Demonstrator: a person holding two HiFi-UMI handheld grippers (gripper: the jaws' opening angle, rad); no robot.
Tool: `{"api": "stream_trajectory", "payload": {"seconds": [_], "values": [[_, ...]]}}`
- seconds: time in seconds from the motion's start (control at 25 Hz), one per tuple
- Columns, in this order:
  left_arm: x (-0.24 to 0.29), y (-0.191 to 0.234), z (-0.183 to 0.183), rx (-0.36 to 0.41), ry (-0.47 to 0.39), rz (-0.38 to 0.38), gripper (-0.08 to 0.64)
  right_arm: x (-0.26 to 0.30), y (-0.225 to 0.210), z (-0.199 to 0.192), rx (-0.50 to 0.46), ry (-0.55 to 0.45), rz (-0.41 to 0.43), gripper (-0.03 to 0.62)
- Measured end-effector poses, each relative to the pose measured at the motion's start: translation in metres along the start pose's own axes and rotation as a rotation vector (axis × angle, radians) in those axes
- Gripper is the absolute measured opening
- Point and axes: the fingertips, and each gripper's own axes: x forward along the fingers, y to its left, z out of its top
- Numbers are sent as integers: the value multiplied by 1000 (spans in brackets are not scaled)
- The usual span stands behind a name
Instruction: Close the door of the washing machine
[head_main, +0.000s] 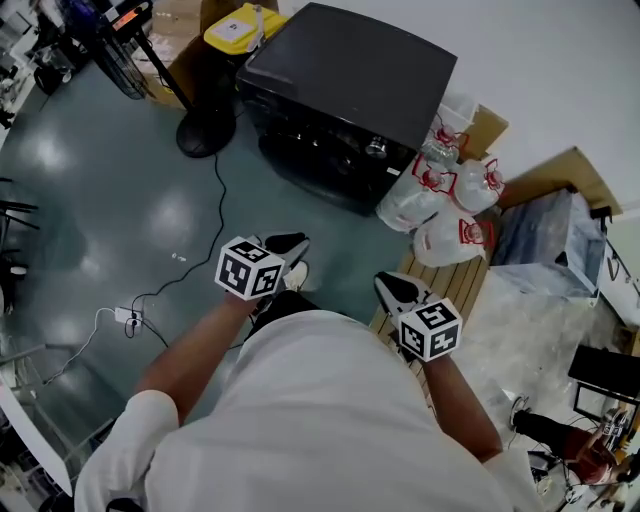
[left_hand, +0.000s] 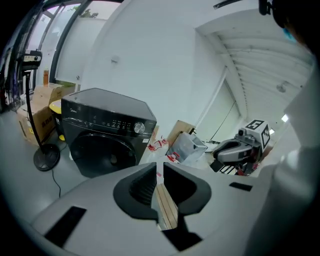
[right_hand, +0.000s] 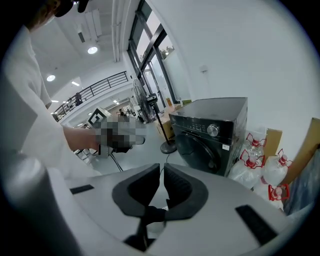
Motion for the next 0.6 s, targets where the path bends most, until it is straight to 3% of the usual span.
{"api": "stream_trajectory", "payload": {"seconds": [0.6], "values": [[-12,-27,-26,-9,-10,11,54,-11,16,-9,-68,12,29,18]]}}
